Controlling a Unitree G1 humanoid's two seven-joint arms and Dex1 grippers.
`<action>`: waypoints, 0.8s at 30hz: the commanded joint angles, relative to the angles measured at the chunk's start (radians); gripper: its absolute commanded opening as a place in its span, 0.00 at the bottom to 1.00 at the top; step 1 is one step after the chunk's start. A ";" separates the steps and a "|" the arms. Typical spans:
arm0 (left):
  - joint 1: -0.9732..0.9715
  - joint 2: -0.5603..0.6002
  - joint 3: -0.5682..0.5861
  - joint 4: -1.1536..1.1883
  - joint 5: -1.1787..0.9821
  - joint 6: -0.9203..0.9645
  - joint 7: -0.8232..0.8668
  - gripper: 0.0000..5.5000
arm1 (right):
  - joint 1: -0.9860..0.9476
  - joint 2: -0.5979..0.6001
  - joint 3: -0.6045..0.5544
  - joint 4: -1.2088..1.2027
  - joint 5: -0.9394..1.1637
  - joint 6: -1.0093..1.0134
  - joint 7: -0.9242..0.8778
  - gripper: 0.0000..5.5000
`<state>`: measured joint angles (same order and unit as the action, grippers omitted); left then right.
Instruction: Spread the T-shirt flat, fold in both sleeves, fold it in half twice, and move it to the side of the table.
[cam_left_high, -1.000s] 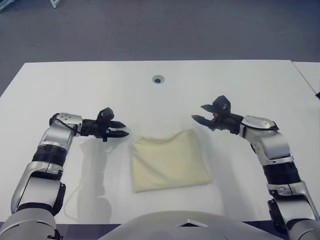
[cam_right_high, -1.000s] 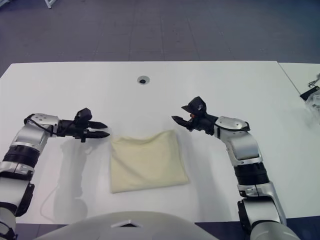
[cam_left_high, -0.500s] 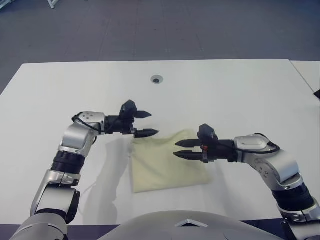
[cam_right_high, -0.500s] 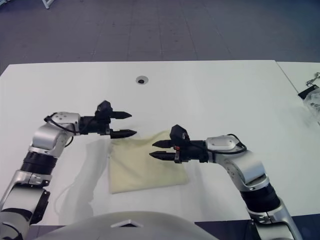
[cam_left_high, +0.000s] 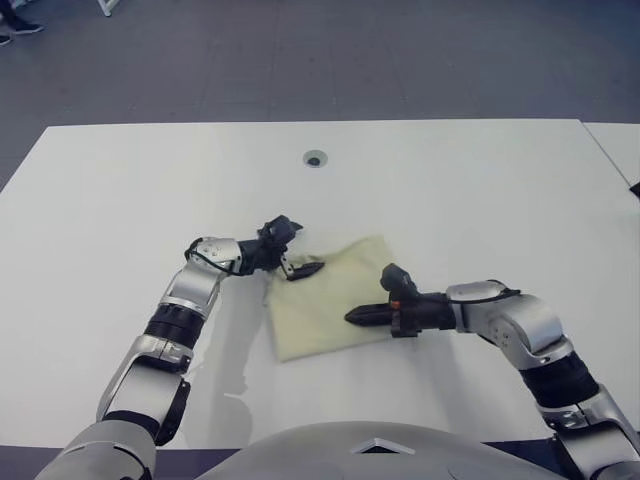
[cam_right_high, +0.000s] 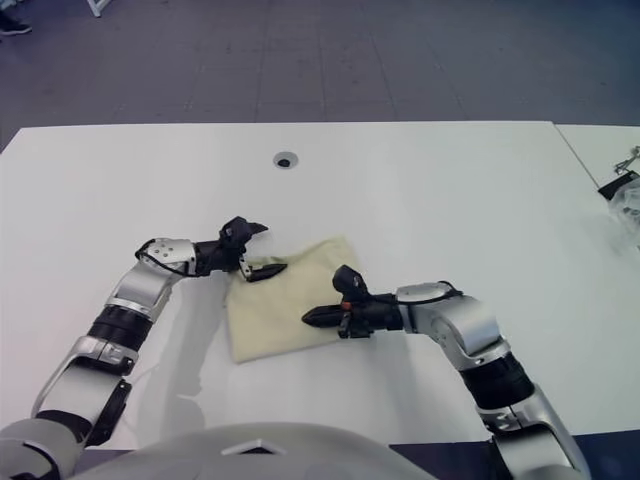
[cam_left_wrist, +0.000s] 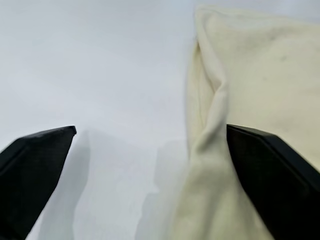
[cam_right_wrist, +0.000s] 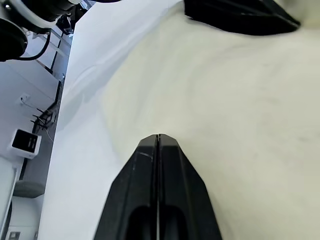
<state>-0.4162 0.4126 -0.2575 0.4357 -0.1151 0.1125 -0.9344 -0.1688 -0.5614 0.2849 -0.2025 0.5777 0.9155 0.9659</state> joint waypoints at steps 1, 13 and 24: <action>0.000 0.016 0.035 0.008 -0.024 0.038 -0.033 0.98 | -0.031 0.025 -0.066 0.041 0.049 0.030 -0.008 0.01; -0.056 0.037 0.036 0.156 0.088 -0.059 0.020 0.98 | -0.199 0.099 0.028 0.287 -0.103 -0.035 -0.068 0.25; -0.263 0.033 0.366 0.041 -0.138 -0.052 0.228 0.98 | -0.269 0.148 -0.208 0.655 -0.181 -0.067 -0.364 0.51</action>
<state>-0.6189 0.4378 0.0552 0.5241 -0.2214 0.0229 -0.7550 -0.4790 -0.4065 0.1458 0.3058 0.4585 0.8289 0.7369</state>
